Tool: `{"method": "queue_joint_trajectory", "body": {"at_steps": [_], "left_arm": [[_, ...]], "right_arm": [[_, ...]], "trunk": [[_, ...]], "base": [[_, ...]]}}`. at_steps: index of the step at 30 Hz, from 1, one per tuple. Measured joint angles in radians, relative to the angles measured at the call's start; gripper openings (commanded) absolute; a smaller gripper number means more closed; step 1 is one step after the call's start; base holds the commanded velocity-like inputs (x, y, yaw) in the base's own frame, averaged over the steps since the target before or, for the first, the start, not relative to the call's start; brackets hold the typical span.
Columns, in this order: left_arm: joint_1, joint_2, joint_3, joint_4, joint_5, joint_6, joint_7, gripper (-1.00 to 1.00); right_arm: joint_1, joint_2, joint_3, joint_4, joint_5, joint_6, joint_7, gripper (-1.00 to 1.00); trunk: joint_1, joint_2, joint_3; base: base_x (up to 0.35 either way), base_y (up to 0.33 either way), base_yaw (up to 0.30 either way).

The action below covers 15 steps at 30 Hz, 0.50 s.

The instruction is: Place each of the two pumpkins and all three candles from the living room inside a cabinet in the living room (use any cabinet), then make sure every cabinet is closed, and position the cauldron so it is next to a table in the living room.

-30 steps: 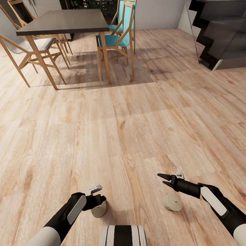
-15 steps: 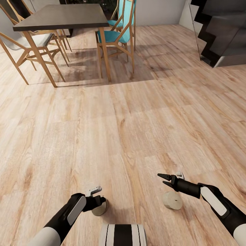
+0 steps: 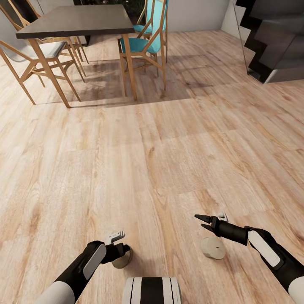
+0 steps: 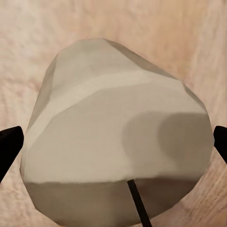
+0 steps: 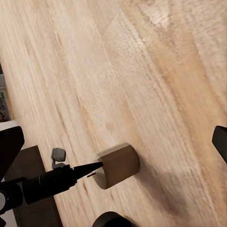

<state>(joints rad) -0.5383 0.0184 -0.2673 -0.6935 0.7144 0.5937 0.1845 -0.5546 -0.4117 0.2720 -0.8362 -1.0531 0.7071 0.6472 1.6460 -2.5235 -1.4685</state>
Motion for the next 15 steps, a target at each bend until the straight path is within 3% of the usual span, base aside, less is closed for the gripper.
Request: {"method": "queue_joint_trajectory", "body": {"at_steps": [7,14,15], "left_arm": [[0.000,0.000,0.000,0.000,-0.001,-0.001,-0.001,1.00],[0.000,0.000,0.000,0.000,-0.001,-0.001,-0.001,1.00],[0.000,0.000,0.000,0.000,-0.001,-0.001,0.000,-1.00]], "right_arm": [[0.000,0.000,0.000,0.000,0.000,0.000,0.000,1.00],[0.000,0.000,0.000,0.000,0.000,0.000,0.000,1.00],[0.000,0.000,0.000,0.000,0.000,0.001,0.000,1.00]], "trunk": [[0.002,-0.001,-0.015],[0.002,-0.001,-0.015],[0.002,-0.001,-0.015]], "base": [[0.000,0.000,0.000],[0.000,0.000,0.000],[0.000,0.000,0.000]]}}
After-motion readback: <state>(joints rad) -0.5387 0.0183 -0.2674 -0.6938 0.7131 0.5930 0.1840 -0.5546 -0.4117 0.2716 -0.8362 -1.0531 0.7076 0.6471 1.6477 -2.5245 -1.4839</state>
